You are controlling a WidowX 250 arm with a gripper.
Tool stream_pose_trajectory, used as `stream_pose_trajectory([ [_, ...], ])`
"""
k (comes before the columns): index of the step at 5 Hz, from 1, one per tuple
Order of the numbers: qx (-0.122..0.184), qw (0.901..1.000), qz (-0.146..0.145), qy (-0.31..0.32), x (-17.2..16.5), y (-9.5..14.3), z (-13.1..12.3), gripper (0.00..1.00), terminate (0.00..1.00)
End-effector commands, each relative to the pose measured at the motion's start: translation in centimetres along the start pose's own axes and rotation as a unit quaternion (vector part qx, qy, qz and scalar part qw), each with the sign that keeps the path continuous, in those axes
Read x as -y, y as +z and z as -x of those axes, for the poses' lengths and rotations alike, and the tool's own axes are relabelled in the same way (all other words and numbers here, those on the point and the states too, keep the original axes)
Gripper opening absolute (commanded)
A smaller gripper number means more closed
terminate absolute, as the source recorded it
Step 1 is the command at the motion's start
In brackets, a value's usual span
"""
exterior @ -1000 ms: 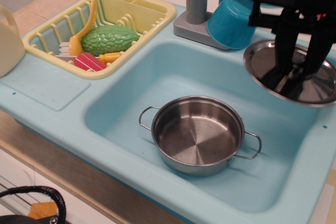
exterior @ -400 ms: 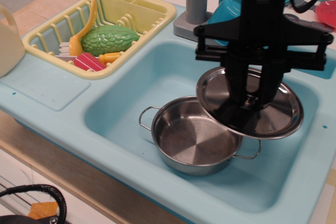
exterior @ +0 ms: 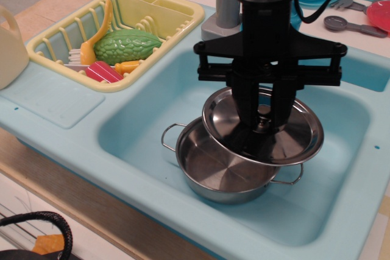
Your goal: Put lid on pot or pan
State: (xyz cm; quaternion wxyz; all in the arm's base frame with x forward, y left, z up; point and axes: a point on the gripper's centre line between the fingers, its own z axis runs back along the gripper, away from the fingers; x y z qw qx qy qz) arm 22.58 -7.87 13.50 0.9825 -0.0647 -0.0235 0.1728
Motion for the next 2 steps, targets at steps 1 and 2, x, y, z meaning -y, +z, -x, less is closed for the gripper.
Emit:
stream_pose_trajectory([
  [1,-0.001,0.9998,0.011,0.013,-1.27,-0.07,-0.12,0.00,0.00],
  [2,0.000,0.9997,0.013,0.019,-2.08,-0.23,0.06,0.00,1.00],
])
